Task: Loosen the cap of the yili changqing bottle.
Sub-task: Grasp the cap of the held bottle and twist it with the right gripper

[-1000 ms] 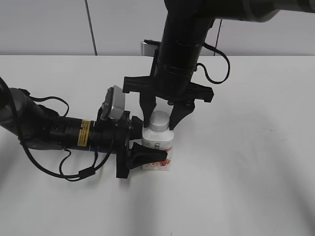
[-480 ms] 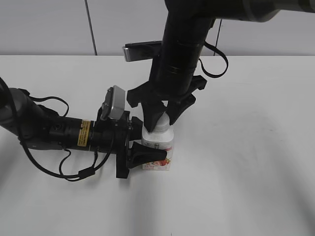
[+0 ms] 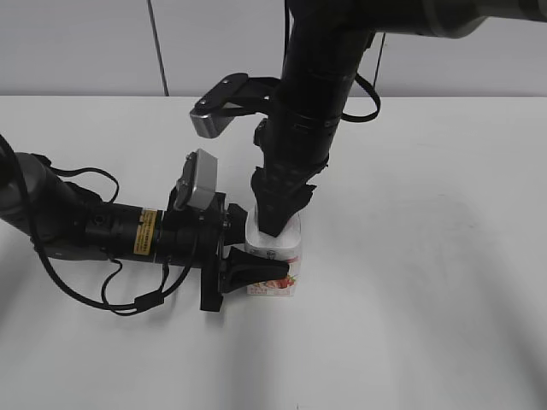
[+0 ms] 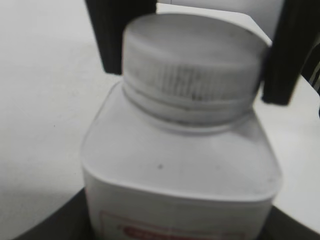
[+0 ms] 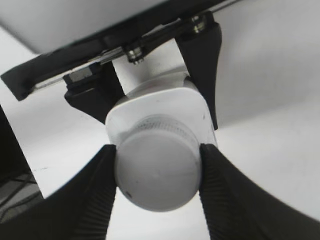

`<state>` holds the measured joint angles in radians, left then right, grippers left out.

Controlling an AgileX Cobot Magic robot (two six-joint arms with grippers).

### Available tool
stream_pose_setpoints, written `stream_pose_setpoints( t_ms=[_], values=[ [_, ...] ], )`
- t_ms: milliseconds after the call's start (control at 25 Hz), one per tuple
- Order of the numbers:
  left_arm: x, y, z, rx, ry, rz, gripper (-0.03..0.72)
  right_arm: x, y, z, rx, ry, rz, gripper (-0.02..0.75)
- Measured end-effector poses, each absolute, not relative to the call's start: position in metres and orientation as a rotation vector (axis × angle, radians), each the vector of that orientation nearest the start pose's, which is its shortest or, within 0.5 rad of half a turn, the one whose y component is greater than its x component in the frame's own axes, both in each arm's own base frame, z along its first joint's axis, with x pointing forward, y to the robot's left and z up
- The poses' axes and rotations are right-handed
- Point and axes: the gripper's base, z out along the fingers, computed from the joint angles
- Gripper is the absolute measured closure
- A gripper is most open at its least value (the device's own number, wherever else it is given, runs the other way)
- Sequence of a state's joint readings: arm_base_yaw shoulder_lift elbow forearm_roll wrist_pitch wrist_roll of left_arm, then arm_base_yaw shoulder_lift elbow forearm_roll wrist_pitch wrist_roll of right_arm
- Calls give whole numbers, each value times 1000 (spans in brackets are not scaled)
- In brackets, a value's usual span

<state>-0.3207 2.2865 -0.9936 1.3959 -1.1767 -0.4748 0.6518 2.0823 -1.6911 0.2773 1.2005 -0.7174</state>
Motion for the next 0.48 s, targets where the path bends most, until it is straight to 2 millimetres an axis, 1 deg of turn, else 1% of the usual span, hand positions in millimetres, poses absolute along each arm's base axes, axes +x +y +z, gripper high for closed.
stream_pose_setpoints(
  t_ms=[200,480],
  values=[
    [306,-189,57,1397,1498,-1115,312,323,276,209,-2051,2210,381,339],
    [305,-189,57,1406,1489,-1119,312,323,277,209,-2328,1860,357,341]
  ],
)
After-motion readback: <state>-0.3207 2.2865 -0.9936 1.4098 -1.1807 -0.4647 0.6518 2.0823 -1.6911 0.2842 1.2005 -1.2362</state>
